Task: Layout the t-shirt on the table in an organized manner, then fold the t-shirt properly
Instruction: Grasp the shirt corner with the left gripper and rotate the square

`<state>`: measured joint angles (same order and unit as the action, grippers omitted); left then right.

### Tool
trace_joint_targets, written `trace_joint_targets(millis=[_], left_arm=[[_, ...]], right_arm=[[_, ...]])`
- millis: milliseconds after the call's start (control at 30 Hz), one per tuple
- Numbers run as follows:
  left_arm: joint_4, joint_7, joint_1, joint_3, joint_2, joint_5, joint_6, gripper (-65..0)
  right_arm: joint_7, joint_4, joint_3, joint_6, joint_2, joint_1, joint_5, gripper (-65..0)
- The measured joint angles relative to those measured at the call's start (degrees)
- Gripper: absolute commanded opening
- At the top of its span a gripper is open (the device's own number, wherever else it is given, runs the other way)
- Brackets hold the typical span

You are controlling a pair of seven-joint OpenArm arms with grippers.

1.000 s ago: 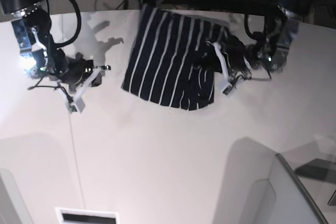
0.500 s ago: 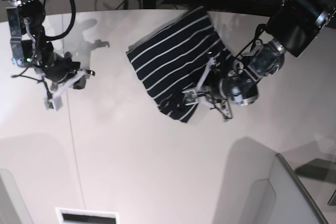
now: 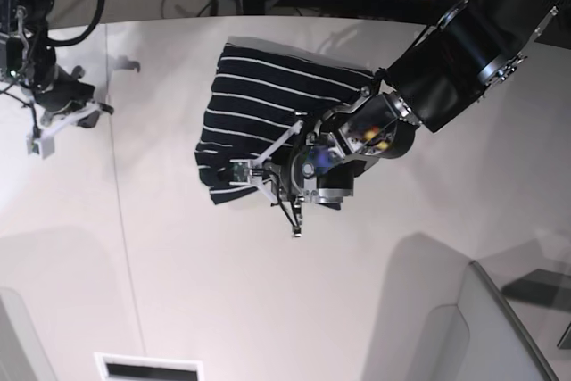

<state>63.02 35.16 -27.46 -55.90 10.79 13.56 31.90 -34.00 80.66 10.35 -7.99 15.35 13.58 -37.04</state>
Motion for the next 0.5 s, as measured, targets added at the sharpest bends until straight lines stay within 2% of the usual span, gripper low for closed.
trace_joint_targets(millis=[500], left_arm=[[-2.29, 0.33, 0.17, -0.28, -0.33, -0.07, -0.02, -65.0]], right_arm=[[0.17, 0.20, 0.68, -0.15, -0.13, 0.59, -0.17, -65.0]])
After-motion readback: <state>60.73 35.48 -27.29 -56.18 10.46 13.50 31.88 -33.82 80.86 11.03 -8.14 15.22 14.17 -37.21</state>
